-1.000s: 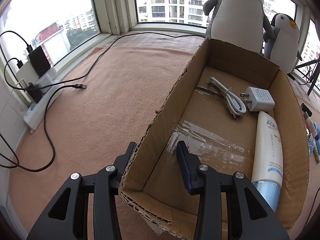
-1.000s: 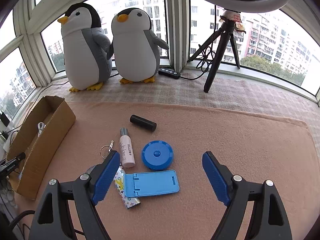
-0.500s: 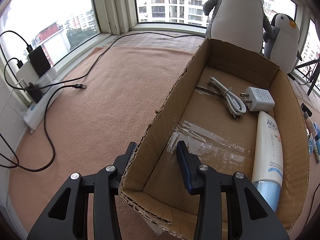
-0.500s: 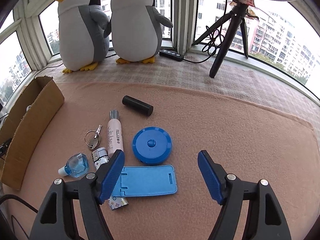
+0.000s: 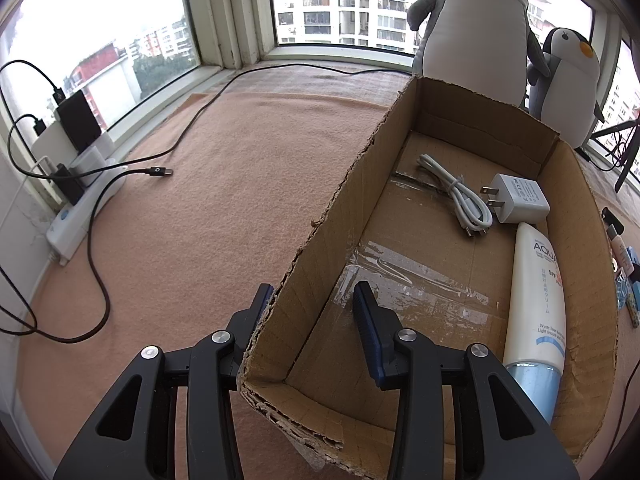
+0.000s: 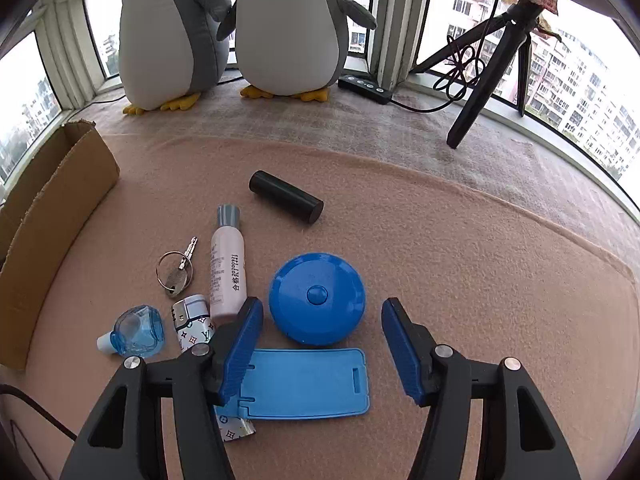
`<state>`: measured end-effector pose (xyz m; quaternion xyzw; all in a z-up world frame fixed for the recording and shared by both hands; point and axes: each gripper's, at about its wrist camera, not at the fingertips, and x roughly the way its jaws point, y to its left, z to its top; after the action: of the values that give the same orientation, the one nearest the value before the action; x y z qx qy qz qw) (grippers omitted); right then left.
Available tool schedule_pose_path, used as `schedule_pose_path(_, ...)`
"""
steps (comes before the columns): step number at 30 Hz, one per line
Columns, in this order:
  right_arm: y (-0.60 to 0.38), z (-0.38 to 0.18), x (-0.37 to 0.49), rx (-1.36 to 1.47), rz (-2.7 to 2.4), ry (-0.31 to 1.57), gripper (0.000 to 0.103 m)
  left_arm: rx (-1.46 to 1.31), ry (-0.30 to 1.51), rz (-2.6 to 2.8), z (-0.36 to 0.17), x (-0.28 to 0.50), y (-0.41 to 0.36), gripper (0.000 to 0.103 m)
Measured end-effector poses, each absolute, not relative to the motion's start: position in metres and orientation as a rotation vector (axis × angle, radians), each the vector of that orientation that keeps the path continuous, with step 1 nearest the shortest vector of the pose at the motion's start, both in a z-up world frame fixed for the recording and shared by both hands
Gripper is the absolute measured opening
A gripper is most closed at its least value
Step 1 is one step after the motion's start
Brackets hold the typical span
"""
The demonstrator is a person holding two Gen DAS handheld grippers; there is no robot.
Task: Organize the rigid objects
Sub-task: 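Close the right gripper on the blue round tape measure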
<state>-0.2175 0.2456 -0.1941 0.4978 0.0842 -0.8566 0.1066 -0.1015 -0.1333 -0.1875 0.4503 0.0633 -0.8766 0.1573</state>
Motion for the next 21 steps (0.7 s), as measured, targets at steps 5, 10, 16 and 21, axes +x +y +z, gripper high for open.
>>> schedule_pose_path(5,0.245,-0.198,-0.221,1.486,-2.504,0.238,0.046,1.288,0.181,-2.508,-0.187,-0.102,-0.133,0.039)
schedule_pose_path(10,0.245,-0.198,-0.221,1.490,-2.496,0.233,0.046,1.288,0.181,-2.508,-0.187,-0.102,-0.133,0.039)
schedule_pose_path(16,0.250,-0.191,-0.217,1.466,-2.525,0.201,0.046,1.288,0.181,-2.508,-0.187,-0.102,-0.133,0.039)
schedule_pose_path(21,0.250,-0.169,-0.211,1.402,-2.549,0.159,0.046,1.288,0.181,-2.508,-0.187,-0.102,-0.134,0.039)
